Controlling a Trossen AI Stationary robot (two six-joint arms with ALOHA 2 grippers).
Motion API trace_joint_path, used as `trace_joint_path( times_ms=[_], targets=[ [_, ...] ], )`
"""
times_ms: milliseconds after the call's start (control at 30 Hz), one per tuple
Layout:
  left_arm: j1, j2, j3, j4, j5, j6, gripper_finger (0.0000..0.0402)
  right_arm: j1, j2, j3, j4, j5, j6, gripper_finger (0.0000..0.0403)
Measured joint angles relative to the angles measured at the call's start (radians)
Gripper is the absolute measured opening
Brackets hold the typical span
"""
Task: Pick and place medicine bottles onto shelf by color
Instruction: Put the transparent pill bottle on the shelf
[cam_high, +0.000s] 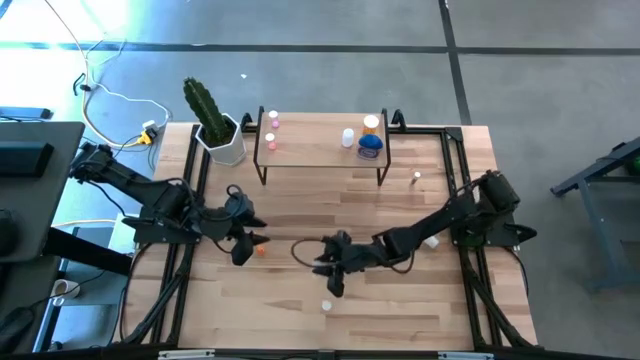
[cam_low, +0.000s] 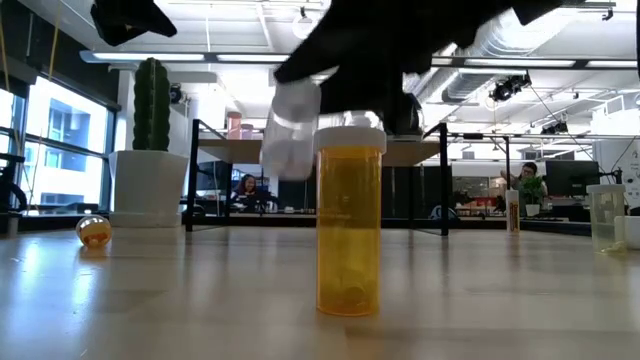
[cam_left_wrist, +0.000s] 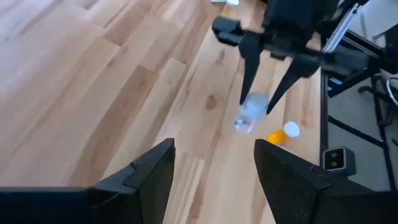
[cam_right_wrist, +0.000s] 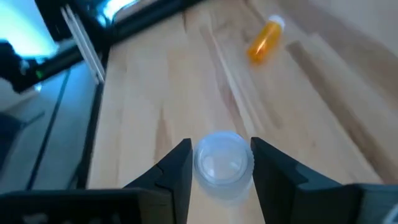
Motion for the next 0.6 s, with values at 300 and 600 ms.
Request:
trace_joint_path(
  times_ms=[300, 600],
  targets=[
    [0.085, 0.0, 0.0, 0.0, -0.001, 0.13, 0.0209, -0.098, -0.131, 0.0, -0.029, 0.067, 0.005, 0.0122],
    [0.2, 0.0, 0.0, -0.003, -0.071, 0.223, 0.0209, -0.248, -0.27, 0.0, -0.051, 0.093, -0.117, 0.0122]
  ],
)
